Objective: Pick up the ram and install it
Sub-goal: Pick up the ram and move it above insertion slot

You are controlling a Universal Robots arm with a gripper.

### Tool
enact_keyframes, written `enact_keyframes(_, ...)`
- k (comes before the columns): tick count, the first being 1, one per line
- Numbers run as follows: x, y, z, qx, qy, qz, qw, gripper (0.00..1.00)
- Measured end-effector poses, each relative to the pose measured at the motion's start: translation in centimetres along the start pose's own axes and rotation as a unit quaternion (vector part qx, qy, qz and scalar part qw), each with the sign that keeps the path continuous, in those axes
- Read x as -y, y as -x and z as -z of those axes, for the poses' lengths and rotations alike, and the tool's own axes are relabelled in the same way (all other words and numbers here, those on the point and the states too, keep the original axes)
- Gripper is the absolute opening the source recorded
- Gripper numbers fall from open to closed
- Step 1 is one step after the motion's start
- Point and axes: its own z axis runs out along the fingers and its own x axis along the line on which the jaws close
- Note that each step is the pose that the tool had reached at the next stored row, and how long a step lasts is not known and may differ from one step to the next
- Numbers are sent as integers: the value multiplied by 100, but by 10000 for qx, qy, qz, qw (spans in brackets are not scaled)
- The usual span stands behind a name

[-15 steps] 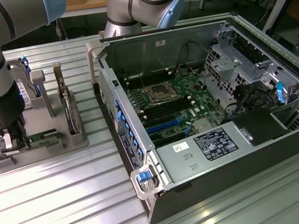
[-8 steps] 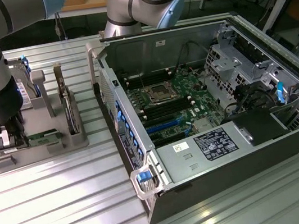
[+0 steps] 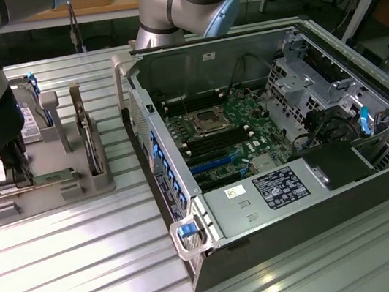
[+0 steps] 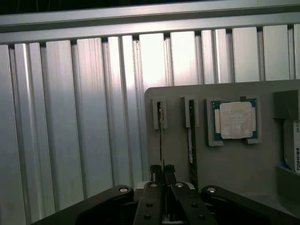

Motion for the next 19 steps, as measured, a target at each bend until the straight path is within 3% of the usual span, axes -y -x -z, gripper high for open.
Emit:
enact_keyframes(8, -7, 0, 185, -18, -1, -1, 10000, 13)
enact_keyframes(14, -15, -1, 407, -37, -3, -1, 10000, 13)
enact_keyframes(19, -25, -1, 653, -63, -4, -2, 10000, 13)
